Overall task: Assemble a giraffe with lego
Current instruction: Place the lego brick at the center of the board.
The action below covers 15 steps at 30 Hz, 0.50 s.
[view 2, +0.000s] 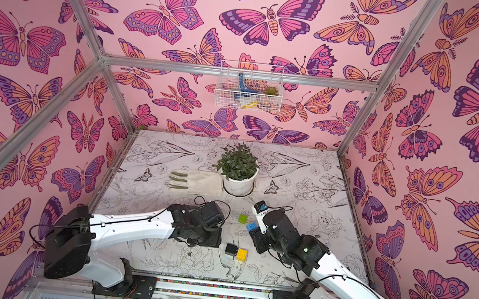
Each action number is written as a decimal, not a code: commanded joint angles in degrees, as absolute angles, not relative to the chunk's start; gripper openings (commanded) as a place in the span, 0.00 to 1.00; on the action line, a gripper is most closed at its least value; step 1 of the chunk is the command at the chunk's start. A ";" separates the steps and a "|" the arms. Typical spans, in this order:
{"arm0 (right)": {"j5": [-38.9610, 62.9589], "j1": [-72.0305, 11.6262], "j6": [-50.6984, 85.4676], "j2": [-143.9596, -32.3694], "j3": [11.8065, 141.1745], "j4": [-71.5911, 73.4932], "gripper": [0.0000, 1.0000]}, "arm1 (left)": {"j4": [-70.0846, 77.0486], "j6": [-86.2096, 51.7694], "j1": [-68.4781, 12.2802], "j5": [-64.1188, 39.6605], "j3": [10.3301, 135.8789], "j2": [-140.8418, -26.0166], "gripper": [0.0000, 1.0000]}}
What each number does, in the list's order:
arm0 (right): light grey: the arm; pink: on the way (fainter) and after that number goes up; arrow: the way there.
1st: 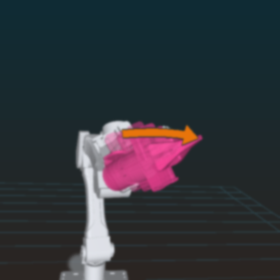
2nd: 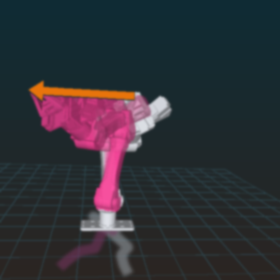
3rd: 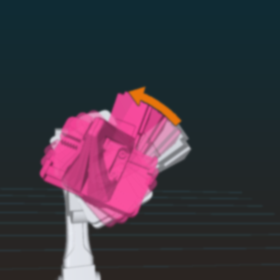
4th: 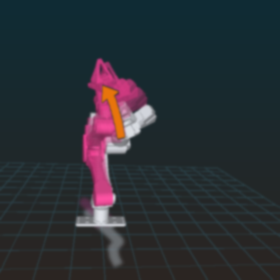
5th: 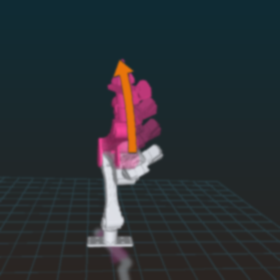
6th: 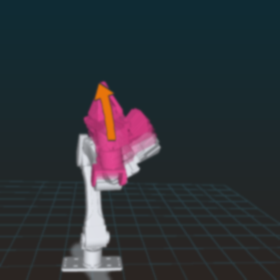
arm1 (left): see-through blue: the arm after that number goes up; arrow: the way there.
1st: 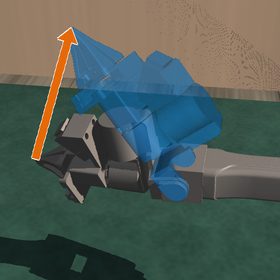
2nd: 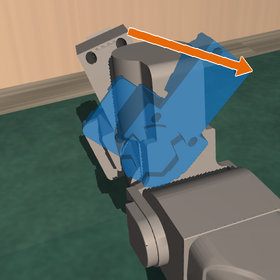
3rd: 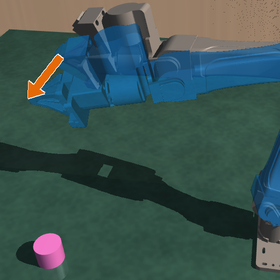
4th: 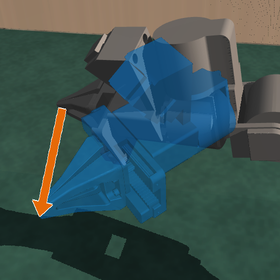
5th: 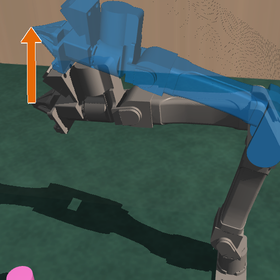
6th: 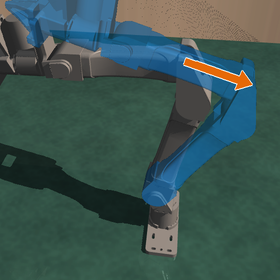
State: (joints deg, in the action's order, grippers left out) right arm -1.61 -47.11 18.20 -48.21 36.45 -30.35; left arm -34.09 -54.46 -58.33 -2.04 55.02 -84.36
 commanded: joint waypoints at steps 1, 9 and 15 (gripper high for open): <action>-1.73 -46.45 24.62 -49.99 33.74 -25.51 0.05 | -37.83 -52.42 -58.27 -0.85 53.15 -83.24 0.66; -7.71 -40.92 22.80 -64.63 35.66 -26.17 0.05 | -36.66 -51.39 -58.38 -1.42 51.25 -81.87 0.66; -8.14 -41.29 28.58 -77.04 40.02 -25.49 0.06 | -37.07 -49.76 -58.12 -0.80 51.60 -80.38 0.66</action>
State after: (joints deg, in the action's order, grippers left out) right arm -6.52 -41.28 24.45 -74.39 37.98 -26.87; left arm -35.68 -51.42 -58.26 -1.87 52.12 -81.82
